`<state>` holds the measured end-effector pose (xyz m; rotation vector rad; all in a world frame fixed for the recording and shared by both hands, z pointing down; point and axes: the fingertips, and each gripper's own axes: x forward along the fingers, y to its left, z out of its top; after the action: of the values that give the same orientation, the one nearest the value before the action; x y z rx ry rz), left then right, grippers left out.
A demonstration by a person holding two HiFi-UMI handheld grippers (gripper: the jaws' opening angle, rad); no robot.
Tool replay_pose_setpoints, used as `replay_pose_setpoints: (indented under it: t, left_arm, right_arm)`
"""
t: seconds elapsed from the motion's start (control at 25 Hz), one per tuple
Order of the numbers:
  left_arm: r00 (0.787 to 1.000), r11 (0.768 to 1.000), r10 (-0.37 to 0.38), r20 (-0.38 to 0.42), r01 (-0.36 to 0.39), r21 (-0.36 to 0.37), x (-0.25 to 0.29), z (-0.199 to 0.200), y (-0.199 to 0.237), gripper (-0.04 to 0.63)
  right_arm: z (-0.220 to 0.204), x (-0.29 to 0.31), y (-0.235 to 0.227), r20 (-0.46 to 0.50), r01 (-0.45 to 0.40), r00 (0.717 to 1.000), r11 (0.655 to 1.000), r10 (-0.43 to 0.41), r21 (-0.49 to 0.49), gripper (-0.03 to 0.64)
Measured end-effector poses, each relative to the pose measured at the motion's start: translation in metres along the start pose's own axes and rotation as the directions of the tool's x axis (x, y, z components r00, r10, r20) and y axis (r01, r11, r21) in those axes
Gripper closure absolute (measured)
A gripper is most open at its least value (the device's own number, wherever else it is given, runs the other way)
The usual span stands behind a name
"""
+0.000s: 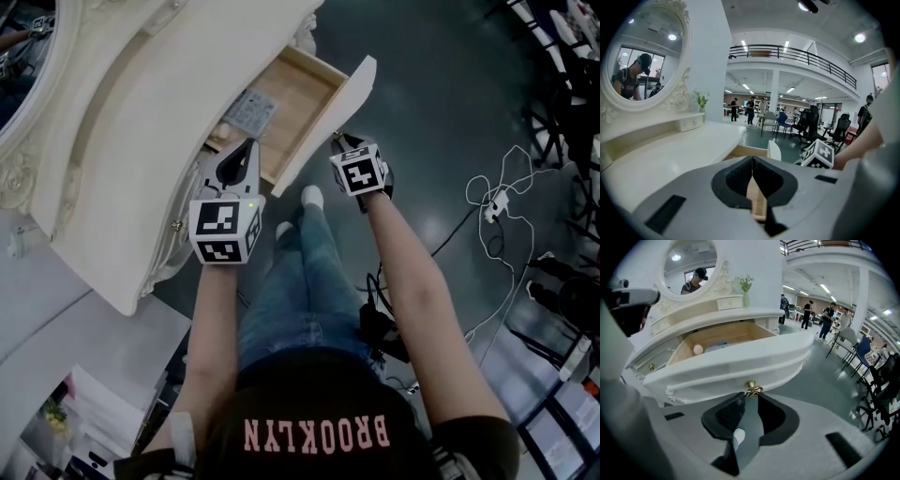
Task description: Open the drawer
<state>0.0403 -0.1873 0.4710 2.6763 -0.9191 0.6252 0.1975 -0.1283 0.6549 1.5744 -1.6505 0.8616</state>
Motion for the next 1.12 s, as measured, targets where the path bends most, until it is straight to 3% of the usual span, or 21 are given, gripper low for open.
replay_pose_setpoints:
  t: [0.24,0.6,1.12]
  left_arm:
    - [1.000,1.000,-0.011,0.012,0.011,-0.008,-0.022,-0.009,-0.002,0.589]
    - [0.999,1.000,0.004,0.048,-0.003,-0.023,-0.045,-0.010,-0.011,0.589]
    - [0.992,0.998,0.066,0.110,-0.065,-0.009,-0.077,0.029,-0.029,0.589]
  right_arm:
    - [-0.015,-0.024,0.003,0.006,0.060,0.998,0.998,-0.060,-0.008,0.618]
    - [-0.021,-0.066,0.003,0.052,0.083,0.995,0.997,-0.082,-0.004,0.621]
    - [-0.005,-0.128,0.003,0.125,0.054,0.991,0.998,-0.050,-0.031,0.621]
